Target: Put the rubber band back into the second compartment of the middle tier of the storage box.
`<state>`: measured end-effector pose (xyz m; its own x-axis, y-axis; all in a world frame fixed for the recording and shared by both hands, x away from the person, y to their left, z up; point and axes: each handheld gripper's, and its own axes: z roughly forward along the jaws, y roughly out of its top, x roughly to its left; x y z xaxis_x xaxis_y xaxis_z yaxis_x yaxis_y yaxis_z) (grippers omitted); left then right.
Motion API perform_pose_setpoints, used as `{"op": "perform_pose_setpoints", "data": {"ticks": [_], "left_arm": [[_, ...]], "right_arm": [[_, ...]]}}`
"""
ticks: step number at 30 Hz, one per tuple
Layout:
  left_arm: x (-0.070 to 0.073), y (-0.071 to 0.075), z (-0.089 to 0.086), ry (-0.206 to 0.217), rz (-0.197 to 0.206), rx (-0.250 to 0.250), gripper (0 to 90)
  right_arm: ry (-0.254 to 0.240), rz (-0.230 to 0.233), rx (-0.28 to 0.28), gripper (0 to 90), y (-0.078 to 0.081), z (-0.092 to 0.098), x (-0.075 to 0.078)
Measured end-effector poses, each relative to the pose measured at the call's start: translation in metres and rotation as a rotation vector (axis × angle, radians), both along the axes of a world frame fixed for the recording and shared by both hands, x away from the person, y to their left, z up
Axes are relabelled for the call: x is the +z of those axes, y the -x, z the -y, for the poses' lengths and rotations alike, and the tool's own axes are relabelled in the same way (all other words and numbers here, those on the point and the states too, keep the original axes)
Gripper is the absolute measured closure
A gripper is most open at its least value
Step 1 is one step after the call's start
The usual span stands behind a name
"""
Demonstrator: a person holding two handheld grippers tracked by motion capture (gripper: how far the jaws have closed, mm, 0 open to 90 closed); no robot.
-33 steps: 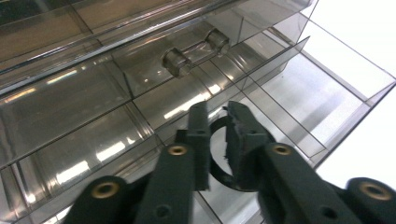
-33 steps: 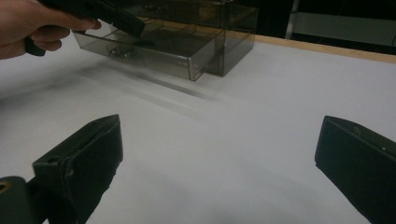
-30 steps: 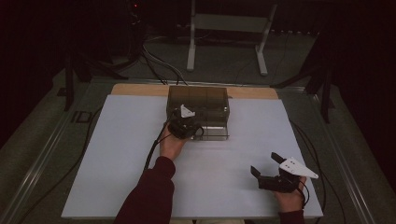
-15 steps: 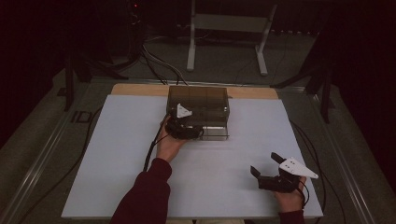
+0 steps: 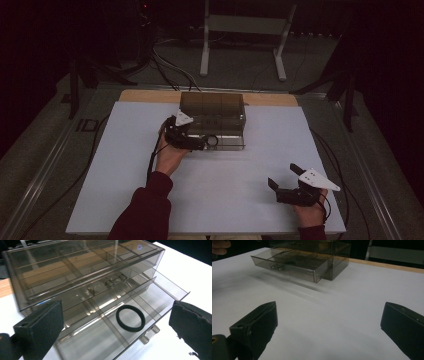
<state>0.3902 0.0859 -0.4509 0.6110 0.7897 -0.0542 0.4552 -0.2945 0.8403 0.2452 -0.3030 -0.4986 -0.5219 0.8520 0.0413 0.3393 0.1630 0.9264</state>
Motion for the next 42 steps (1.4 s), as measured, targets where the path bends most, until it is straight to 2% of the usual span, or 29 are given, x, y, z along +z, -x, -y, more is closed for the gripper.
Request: {"op": "perform_pose_setpoints", "data": {"ticks": [8, 14, 23, 35, 42], "left_arm": [[0.005, 0.008, -0.023, 0.013, 0.011, 0.031, 0.3], [0.01, 0.017, -0.042, 0.02, 0.039, 0.06, 0.3], [0.012, 0.034, -0.071, 0.018, 0.068, 0.077, 0.3], [0.004, 0.061, -0.113, 0.051, 0.112, 0.1, 0.3], [-0.005, 0.079, -0.132, 0.044, 0.124, 0.124, 0.3]], "right_arm": [[-0.001, -0.001, 0.0, 1.5, 0.0, 0.0, 0.0], [0.0, 0.0, -0.002, 1.5, 0.0, 0.0, 0.0], [0.001, 0.0, -0.003, 1.5, 0.0, 0.0, 0.0], [0.002, 0.0, -0.004, 1.5, 0.0, 0.0, 0.0], [0.005, -0.002, -0.003, 1.5, 0.0, -0.001, 0.0]]}}
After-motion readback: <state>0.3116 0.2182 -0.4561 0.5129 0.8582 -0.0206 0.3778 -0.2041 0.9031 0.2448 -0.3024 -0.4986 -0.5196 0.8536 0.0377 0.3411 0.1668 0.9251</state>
